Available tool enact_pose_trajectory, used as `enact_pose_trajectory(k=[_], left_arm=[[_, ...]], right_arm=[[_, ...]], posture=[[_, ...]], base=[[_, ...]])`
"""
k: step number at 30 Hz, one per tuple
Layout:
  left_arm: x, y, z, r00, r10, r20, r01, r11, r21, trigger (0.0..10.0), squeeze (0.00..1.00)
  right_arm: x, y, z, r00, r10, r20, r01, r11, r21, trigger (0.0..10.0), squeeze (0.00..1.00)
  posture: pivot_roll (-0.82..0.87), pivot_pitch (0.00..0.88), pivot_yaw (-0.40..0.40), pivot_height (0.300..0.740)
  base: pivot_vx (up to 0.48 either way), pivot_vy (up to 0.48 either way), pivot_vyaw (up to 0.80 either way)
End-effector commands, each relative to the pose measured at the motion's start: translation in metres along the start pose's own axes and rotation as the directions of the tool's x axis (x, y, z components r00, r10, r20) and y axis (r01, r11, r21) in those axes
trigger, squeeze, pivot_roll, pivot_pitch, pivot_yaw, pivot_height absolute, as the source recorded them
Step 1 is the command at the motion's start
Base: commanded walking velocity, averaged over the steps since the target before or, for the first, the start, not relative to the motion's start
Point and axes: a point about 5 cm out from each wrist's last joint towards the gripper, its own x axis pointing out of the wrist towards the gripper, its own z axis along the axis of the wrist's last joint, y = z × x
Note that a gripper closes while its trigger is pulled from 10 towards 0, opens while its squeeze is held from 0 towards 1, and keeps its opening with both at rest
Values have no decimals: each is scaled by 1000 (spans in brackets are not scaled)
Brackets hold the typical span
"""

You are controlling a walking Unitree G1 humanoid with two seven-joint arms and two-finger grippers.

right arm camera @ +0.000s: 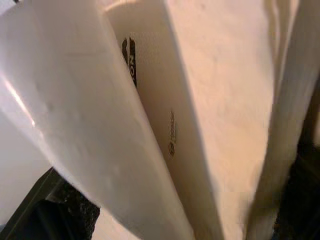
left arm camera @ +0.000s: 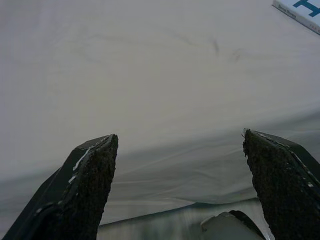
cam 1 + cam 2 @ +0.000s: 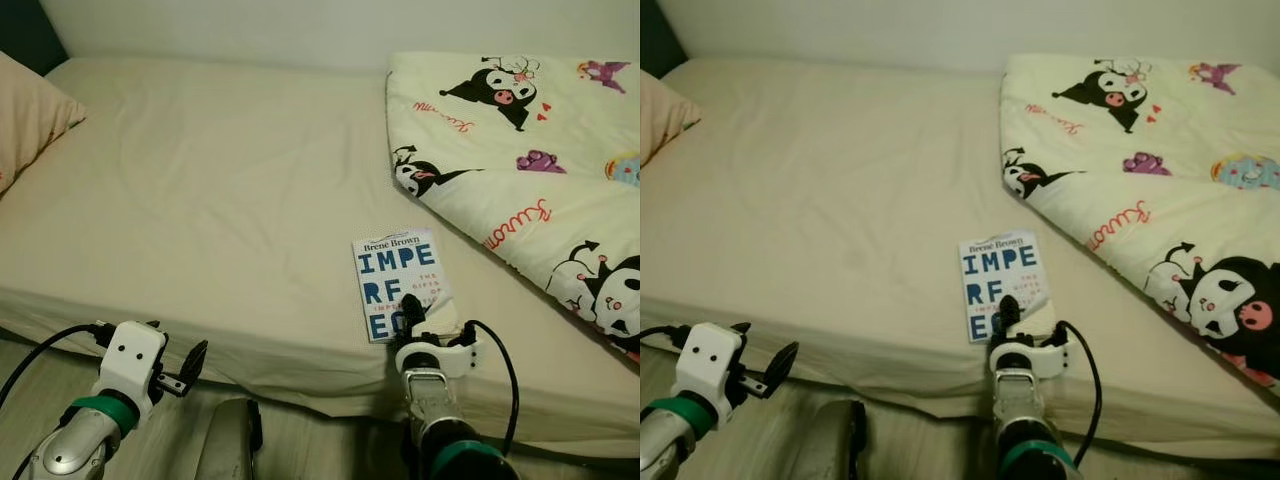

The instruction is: Clean up the room

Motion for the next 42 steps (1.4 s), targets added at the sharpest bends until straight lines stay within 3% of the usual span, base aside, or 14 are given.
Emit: enact_pose_trajectory(k=[1, 7, 8, 20, 33, 36, 42], left_arm=[[-4, 0, -4, 1000, -4, -25, 4, 1000, 2, 10000, 0], [-3, -1, -4, 1000, -5, -27, 5, 1000, -3, 10000, 0], [-2, -1, -4, 1000, -8, -30, 8, 1000, -1, 10000, 0], [2, -3, -6, 999, -11, -37, 11, 1000, -5, 10000, 0], [21, -10, -10, 1000, 3, -14, -4, 999, -37, 10000, 0], [28, -11, -8, 1000, 15, 6, -15, 999, -50, 10000, 0], [34, -11, -7, 1000, 23, 20, -22, 998, -66, 10000, 0]], right_arm=[[-2, -6, 0, 999, -45, 1, 45, 999, 22, 10000, 0], [-2, -8, -1, 999, -42, -28, 42, 999, 3, 10000, 0], [-5, -11, -7, 997, -31, -64, 29, 999, -30, 0, 0], [-10, -22, -2, 997, -63, -52, 61, 997, -42, 0, 0], [-8, -20, 7, 999, -32, -39, 31, 999, -40, 0, 0], [-6, -11, 5, 996, 53, -67, -57, 997, -52, 0, 0], [-5, -3, 2, 988, 123, -95, -128, 990, -50, 0, 0]], posture=[[367, 178, 107, 567], [365, 176, 105, 567], [366, 173, 106, 567], [356, 153, 100, 567], [280, 79, 51, 567], [247, 56, 41, 567], [215, 35, 31, 567]], base=[[0, 0, 0], [0, 0, 0], [0, 0, 0], [0, 0, 0], [0, 0, 0], [0, 0, 0], [0, 0, 0]])
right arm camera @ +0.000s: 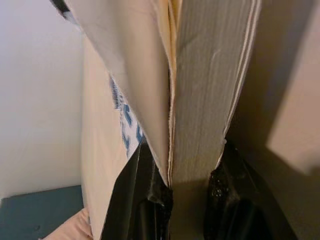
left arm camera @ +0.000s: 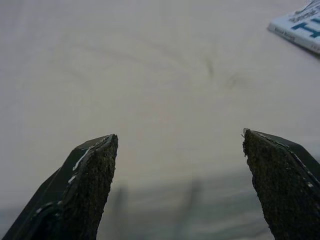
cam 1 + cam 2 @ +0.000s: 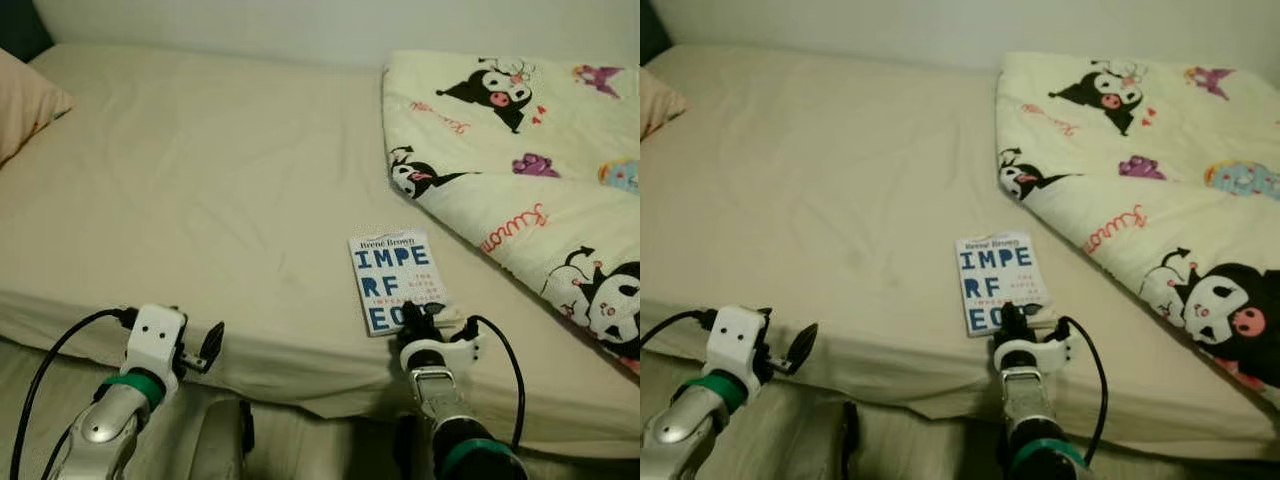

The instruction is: Clean up the room

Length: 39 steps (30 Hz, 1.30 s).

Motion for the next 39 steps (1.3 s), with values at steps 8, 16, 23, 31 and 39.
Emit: enact_pose_trajectory(k=[8, 16, 23, 31, 39], left_arm=[[14, -12, 1, 999, 6, 35, -5, 1000, -18, 10000, 0], [17, -16, 4, 998, 5, 55, -5, 1000, -15, 10000, 0], [21, -19, 7, 998, 18, 64, -16, 999, -38, 10000, 0], [26, -21, 3, 997, 67, 36, -66, 997, -26, 10000, 0], [28, -28, 5, 999, 32, 31, -32, 999, -2, 10000, 0]], right_arm=[[-4, 35, -1, 964, 260, -47, -263, 962, -74, 0, 0], [-11, 59, -4, 912, 392, -123, -407, 904, -130, 0, 0], [-23, 66, -13, 894, 391, -221, -445, 838, -316, 7255, 0], [-30, 58, -12, 913, 304, -273, -400, 799, -449, 10000, 0], [-35, 58, -16, 920, 285, -268, -384, 790, -477, 10000, 0]], posture=[[165, 2, 22, 567], [148, 0, 30, 567], [143, 0, 38, 567], [134, 0, 24, 572], [128, 0, 42, 607]], base=[[0, 0, 0], [0, 0, 0], [0, 0, 0], [0, 0, 0], [0, 0, 0]])
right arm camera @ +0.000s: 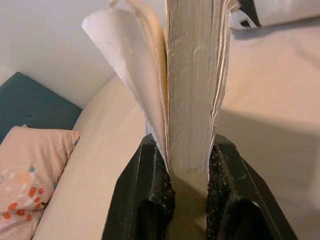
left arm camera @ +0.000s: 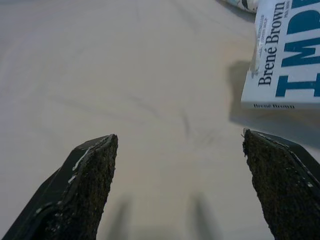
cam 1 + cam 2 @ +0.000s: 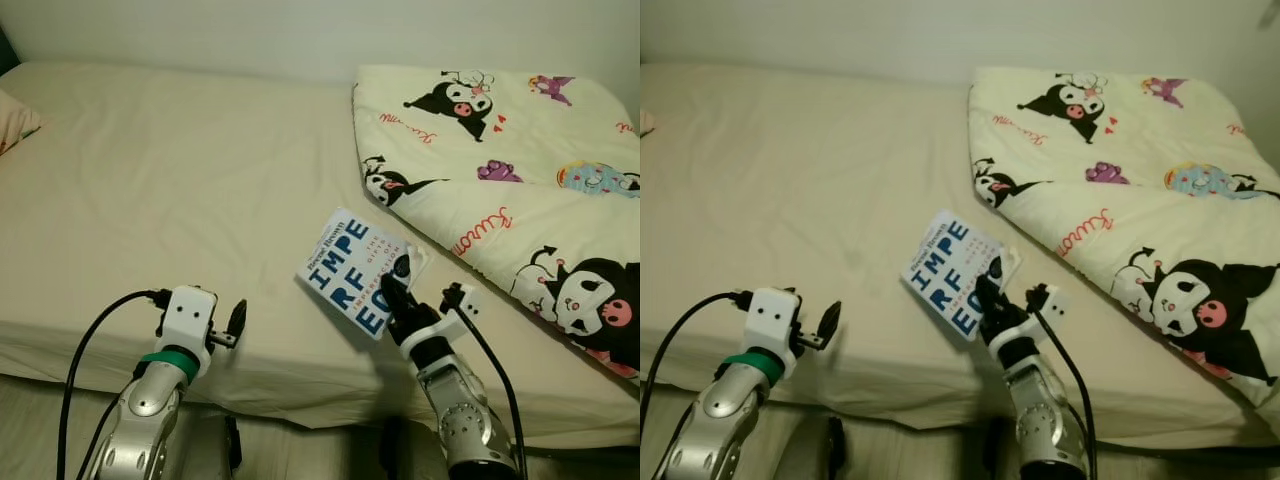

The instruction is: Clean up the room

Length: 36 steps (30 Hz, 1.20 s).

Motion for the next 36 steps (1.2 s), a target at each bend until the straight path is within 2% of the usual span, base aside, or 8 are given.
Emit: enact_pose_trajectory(k=[1, 14, 23, 30, 31, 36], left_arm=[[0, -2, -4, 1000, -7, -21, 7, 1000, -3, 10000, 0], [-2, 0, -7, 999, 5, -36, -5, 1000, -5, 10000, 0], [-4, 1, -7, 999, 3, -37, -4, 1000, -11, 10000, 0], [-4, 0, -7, 999, -1, -39, 0, 1000, -12, 10000, 0], [-4, 0, -7, 999, -1, -40, 1, 1000, -11, 10000, 0], [-5, 0, -7, 999, -2, -41, 2, 1000, -11, 10000, 0]], right_arm=[[-6, 6, -13, 1000, 3, -15, -2, 1000, 30, 10000, 0], [-9, -1, -15, 997, -61, -54, 63, 997, 36, 10000, 0], [-9, -5, -9, 995, -88, -36, 89, 995, 37, 10000, 0], [-9, -7, -8, 994, -111, -21, 112, 993, 46, 10000, 0], [-10, -8, -7, 994, -109, -6, 109, 993, 49, 0, 0], [-12, -8, -5, 994, -107, 18, 106, 993, 61, 0, 0]], posture=[[128, 0, 42, 607], [138, 0, 26, 657], [140, 0, 25, 692], [140, 0, 25, 697], [141, 0, 27, 697], [141, 0, 29, 697]], base=[[0, 0, 0], [0, 0, 0], [0, 0, 0], [0, 0, 0], [0, 0, 0], [0, 0, 0]])
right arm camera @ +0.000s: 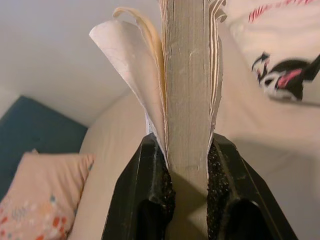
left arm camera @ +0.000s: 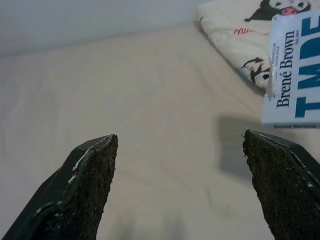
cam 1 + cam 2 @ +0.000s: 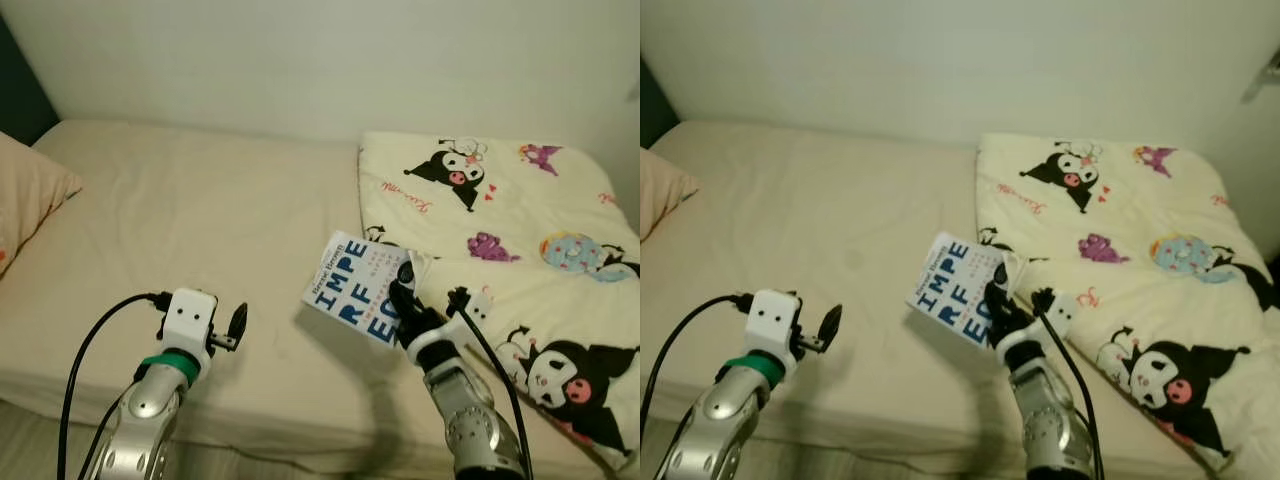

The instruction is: Clean up the room

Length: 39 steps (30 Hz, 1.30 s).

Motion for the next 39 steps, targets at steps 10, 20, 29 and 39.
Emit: enact_pose_trajectory(k=[10, 20, 29, 39], left_arm=[[-1, 0, -3, 1000, -14, -19, 14, 1000, -12, 10000, 0], [1, 0, -1, 1000, -24, -15, 24, 1000, -8, 10000, 0], [1, 1, -2, 1000, -19, -19, 19, 1000, -4, 10000, 0], [0, 4, -3, 1000, 0, -28, -1, 1000, -24, 10000, 0]], right_arm=[[-3, -5, -14, 996, -87, -33, 85, 996, -36, 10000, 0], [-1, -2, -14, 996, -84, -19, 83, 995, -46, 10000, 0], [1, -5, -17, 991, -130, -15, 129, 991, -17, 10000, 0], [0, -9, -17, 987, -159, -5, 159, 987, -2, 10000, 0]], posture=[[140, 0, 31, 697], [140, 0, 31, 697], [147, 0, 30, 697], [151, 0, 27, 697]], base=[[0, 0, 0], [0, 0, -80], [0, 0, -533], [0, 0, 0]])
